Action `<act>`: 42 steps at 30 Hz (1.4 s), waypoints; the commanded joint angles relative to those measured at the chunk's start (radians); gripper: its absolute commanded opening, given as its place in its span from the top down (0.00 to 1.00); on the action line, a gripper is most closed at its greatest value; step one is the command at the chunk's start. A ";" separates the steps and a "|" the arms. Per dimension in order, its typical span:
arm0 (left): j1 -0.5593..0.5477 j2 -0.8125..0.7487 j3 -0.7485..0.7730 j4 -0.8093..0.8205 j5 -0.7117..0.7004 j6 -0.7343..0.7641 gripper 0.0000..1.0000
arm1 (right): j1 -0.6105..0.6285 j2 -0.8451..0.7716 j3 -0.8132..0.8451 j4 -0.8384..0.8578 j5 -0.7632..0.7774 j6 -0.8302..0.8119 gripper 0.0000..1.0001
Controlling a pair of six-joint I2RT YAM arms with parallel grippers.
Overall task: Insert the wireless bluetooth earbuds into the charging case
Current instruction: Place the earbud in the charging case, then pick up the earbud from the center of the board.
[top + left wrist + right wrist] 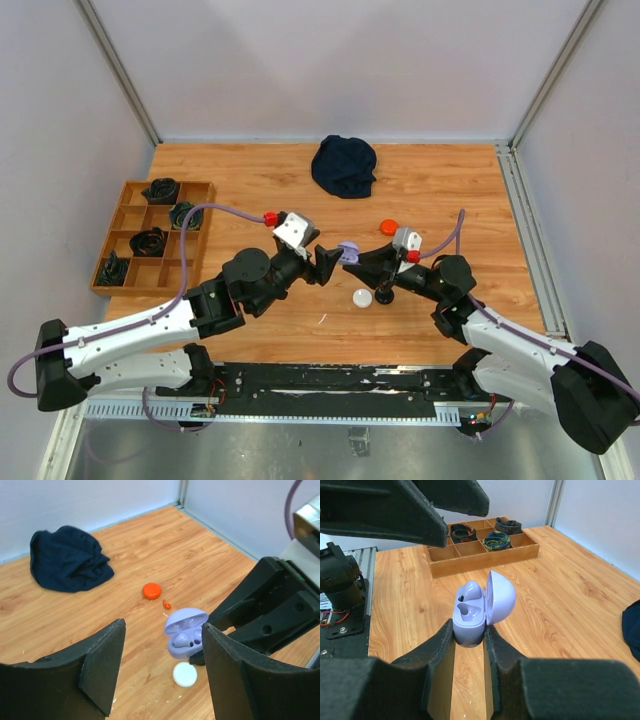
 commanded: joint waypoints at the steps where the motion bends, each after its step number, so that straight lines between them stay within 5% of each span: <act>1: 0.017 -0.014 0.025 -0.084 -0.092 -0.092 0.32 | 0.013 -0.023 -0.014 0.037 0.036 -0.030 0.94; 11: 0.266 0.021 -0.041 -0.232 -0.010 -0.287 0.32 | 0.014 -0.029 -0.043 0.009 0.089 -0.065 0.94; 21: 0.506 0.114 -0.111 -0.262 0.143 -0.330 0.32 | 0.012 0.005 -0.051 0.011 0.111 -0.078 0.94; 42: 0.595 0.487 -0.133 -0.209 0.004 -0.457 0.34 | 0.012 0.021 -0.046 -0.004 0.118 -0.095 0.94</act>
